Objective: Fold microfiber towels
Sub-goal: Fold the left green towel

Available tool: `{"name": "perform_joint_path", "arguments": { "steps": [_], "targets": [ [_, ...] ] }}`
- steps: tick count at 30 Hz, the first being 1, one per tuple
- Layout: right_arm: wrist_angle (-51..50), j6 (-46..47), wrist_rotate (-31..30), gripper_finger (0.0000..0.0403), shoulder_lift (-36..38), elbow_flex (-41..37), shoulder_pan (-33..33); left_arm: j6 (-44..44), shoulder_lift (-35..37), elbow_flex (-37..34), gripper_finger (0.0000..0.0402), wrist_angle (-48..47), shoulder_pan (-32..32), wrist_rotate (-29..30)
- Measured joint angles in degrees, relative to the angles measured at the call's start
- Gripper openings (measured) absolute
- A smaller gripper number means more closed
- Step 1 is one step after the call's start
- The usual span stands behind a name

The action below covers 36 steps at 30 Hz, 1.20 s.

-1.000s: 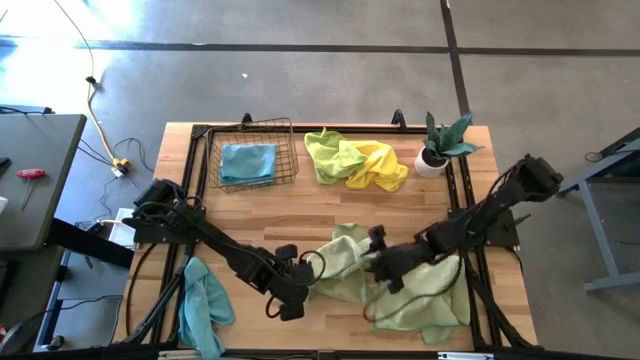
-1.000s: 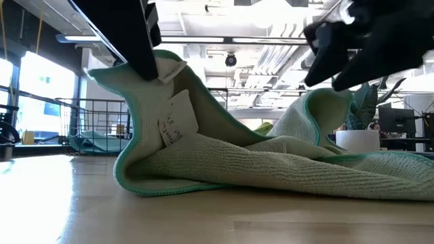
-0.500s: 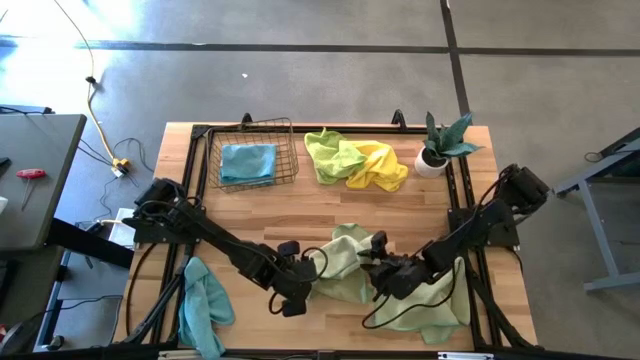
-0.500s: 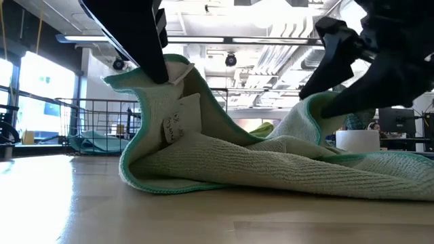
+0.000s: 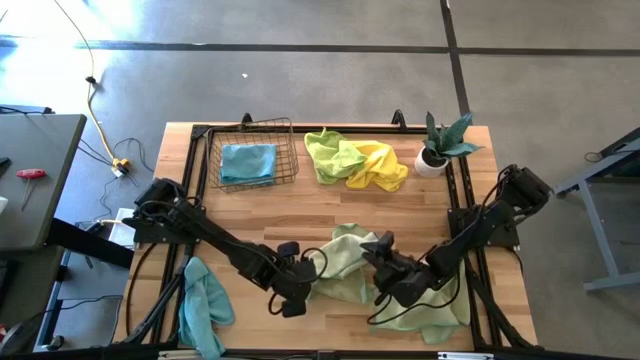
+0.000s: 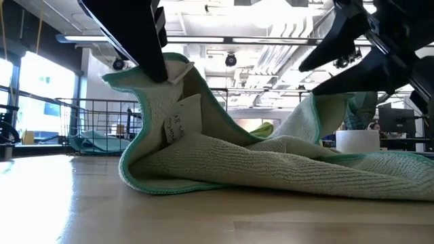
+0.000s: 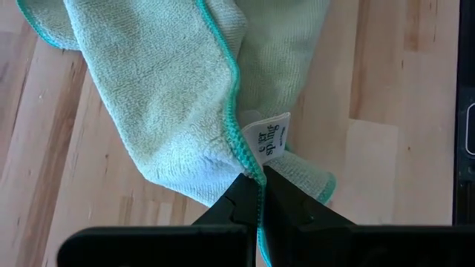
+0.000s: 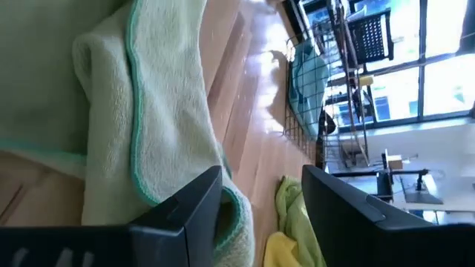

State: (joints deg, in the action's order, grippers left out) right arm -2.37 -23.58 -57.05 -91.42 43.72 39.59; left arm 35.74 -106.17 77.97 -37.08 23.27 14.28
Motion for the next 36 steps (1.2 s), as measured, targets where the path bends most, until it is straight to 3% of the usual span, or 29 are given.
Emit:
{"name": "perform_joint_path", "arguments": {
  "steps": [8,17,20,24,27,31,36],
  "targets": [
    [-6.6,5.6,0.1,0.0181,0.0,0.0,0.1,0.0,0.0,0.0,0.0,0.0,0.0,0.0],
    [-7.1,10.0,0.7,0.0181,0.0,0.0,1.9,0.0,0.0,0.0,0.0,0.0,0.0,-0.1],
    [-9.4,19.3,6.2,0.0181,0.0,0.1,2.3,0.0,0.0,0.0,0.0,0.0,0.0,-0.2],
    [-20.0,30.1,13.2,0.0181,0.0,0.1,2.6,0.0,0.0,0.0,0.0,0.0,0.0,-0.2],
    [-25.4,36.7,10.4,0.0181,0.0,0.1,2.6,-0.3,0.0,0.0,0.0,0.0,-0.2,-0.1],
    [-29.4,37.7,5.5,0.0181,0.0,0.1,2.3,-0.1,0.0,0.0,0.0,0.1,-0.6,-0.1],
    [-30.6,38.2,7.2,0.0181,-0.6,0.1,0.7,0.0,0.0,0.0,0.0,0.1,-0.8,0.0]
  ]
}}
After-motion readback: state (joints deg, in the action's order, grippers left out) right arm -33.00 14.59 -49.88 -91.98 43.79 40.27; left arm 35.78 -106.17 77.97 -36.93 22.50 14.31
